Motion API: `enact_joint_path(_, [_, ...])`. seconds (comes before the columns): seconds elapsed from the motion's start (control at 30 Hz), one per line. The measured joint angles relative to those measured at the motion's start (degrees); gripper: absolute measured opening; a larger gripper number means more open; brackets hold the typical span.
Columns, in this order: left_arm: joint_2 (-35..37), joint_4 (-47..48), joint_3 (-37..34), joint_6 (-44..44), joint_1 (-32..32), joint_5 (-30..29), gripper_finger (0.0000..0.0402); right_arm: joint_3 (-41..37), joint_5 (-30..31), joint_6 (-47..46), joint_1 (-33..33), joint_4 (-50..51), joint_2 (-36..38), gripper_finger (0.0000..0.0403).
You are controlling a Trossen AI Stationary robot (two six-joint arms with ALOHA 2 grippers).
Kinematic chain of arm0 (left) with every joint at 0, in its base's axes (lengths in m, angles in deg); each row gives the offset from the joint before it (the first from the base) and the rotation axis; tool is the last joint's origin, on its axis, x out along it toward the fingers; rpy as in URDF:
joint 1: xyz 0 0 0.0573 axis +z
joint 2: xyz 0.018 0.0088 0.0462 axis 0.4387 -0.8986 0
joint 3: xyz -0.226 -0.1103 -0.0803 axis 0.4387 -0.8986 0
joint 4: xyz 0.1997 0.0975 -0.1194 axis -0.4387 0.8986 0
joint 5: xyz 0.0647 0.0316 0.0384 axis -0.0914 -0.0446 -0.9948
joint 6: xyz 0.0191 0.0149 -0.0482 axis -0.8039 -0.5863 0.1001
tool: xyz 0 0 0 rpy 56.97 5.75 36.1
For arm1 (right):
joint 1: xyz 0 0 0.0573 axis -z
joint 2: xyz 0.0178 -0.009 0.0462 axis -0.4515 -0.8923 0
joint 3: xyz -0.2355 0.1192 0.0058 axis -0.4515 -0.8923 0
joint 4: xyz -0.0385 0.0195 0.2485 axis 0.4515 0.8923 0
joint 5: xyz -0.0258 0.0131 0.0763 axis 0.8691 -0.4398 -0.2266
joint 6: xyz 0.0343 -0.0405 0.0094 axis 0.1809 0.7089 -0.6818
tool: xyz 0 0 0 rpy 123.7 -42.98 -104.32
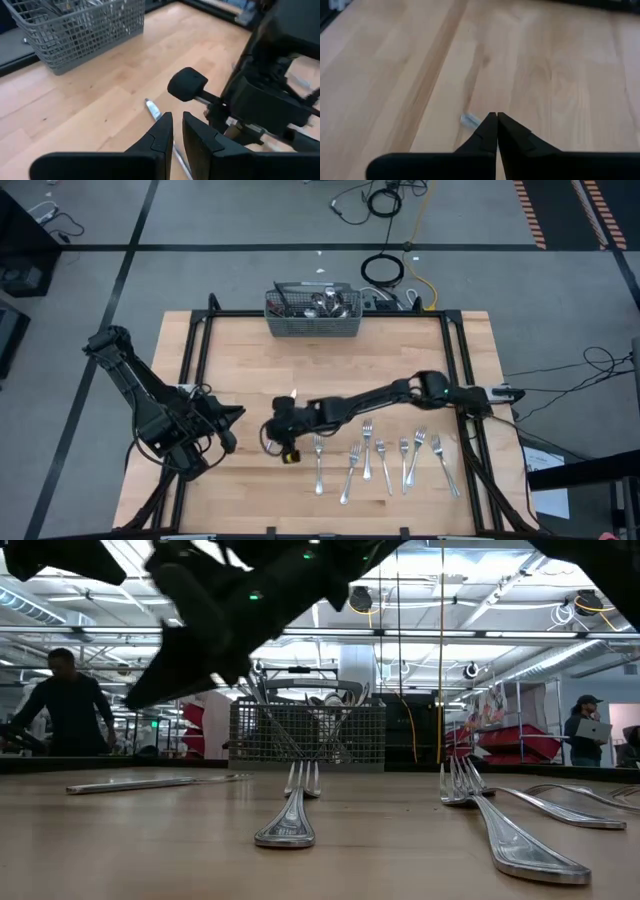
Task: Sort silverware
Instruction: Put the silver knife into the gray utensil holder
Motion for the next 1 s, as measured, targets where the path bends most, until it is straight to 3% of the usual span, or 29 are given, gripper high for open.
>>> enact_joint_path(0.23, [0.0, 0.0, 0.0, -5.4, 0.0, 3.4, 0.0049, 9.3, 1.6, -5.0, -2.0, 0.3, -7.6, 0.0])
enact_joint_path(0.47, [0.0, 0.0, 0.0, -10.2, 0.0, 4.7, 0.0049, 11.2, 3.6, -10.7, -2.1, 3.1, -10.9, 0.0])
enact_joint_path(0.67, [0.0, 0.0, 0.0, -14.1, 0.0, 4.8, 0.0049, 11.6, 11.9, -14.0, -1.9, 17.3, -10.3, 0.0])
enact_joint_path(0.83, [0.0, 0.0, 0.0, -17.2, 0.0, 4.8, 0.0049, 11.7, 14.7, -18.8, -1.9, 30.3, -9.1, 0.0])
enact_joint_path(1.0, [0.0, 0.1, 0.0, -20.0, 0.0, 3.7, 0.0049, 11.5, 18.0, -21.9, -2.0, 36.3, -8.0, 0.0])
